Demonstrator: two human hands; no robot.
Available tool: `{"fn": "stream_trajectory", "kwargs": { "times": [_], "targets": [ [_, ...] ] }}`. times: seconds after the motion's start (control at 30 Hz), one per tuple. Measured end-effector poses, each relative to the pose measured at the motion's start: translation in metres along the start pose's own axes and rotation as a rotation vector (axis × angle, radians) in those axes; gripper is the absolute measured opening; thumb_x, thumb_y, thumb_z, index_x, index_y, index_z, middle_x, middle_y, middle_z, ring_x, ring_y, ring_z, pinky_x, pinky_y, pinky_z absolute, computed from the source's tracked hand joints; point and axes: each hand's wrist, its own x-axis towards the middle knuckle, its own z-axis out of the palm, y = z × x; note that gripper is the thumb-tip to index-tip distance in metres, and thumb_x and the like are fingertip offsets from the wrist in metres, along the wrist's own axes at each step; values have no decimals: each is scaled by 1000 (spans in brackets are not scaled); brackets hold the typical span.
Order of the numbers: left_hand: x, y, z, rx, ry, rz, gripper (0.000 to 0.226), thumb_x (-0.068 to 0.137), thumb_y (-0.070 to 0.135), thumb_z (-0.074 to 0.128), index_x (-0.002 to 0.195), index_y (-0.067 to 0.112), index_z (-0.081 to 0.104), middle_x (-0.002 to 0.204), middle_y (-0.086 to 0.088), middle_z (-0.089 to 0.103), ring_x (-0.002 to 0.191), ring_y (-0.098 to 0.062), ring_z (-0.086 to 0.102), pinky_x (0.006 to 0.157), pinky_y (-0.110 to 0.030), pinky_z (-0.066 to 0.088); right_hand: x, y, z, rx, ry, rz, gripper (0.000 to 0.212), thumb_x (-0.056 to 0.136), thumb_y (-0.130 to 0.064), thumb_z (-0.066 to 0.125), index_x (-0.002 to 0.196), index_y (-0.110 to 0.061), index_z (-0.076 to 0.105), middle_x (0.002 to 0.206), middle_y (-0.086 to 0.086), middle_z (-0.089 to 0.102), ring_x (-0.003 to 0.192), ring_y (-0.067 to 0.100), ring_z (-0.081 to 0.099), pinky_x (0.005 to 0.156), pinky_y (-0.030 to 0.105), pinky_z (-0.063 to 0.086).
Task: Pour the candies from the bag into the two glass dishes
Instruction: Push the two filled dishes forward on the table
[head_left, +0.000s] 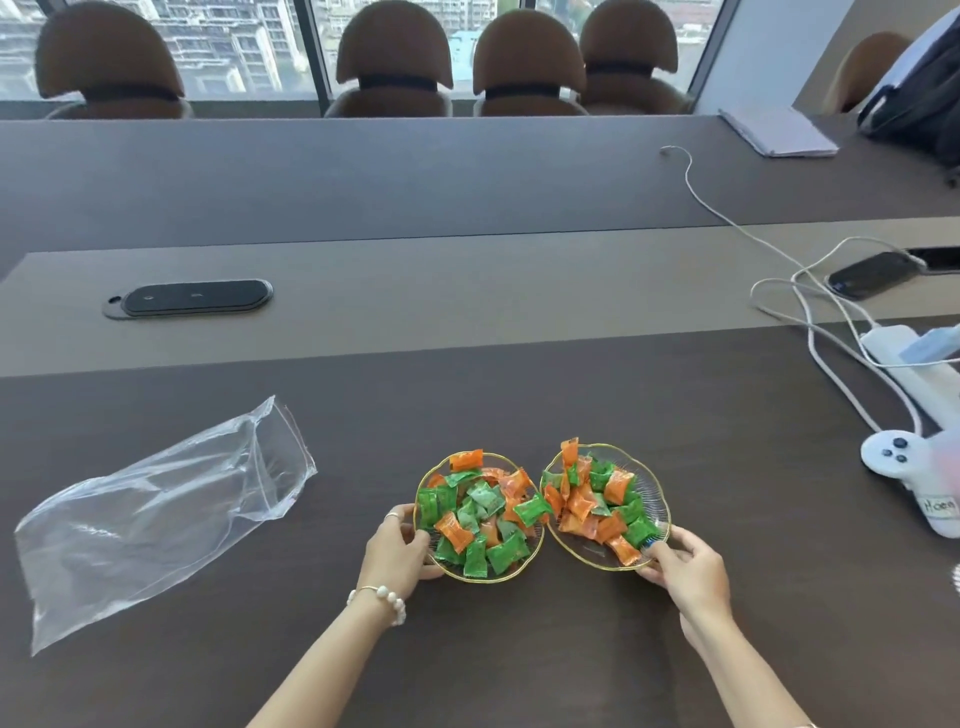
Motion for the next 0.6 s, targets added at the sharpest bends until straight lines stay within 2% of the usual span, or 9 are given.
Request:
{"fn": "stream_trajectory", "kwargs": {
  "times": [0.13, 0.33, 0.47, 0.6],
  "targets": [
    [15, 26, 1, -113, 45, 13, 29, 87, -2, 43, 113, 11, 51, 87, -8, 59, 72, -20, 67, 51, -23, 58, 16, -35, 13, 61, -43, -57, 22, 84, 2, 57, 102, -9, 65, 76, 12, 69, 48, 7, 65, 51, 17, 56],
    [74, 84, -6, -208, 94, 78, 33, 84, -5, 42, 114, 5, 52, 93, -15, 65, 59, -16, 72, 63, -34, 62, 60, -120, 59, 150, -110, -178, 20, 85, 3, 56, 103, -2, 62, 72, 11, 64, 45, 5, 64, 51, 18, 56],
    [123, 126, -17, -256, 142, 120, 35, 84, -5, 43, 118, 1, 50, 90, -12, 67, 74, -21, 70, 61, -29, 61, 96, -175, 101, 179, -148, -218, 21, 84, 4, 55, 105, 1, 60, 72, 8, 62, 43, 4, 64, 46, 16, 54],
    [184, 158, -28, -331, 201, 137, 37, 86, -6, 42, 123, -3, 47, 99, -16, 65, 69, -18, 67, 51, -22, 58, 145, -212, 155, 194, -177, -188, 33, 83, 6, 54, 116, 7, 55, 92, 17, 64, 43, 5, 64, 44, 16, 52]
  ]
}}
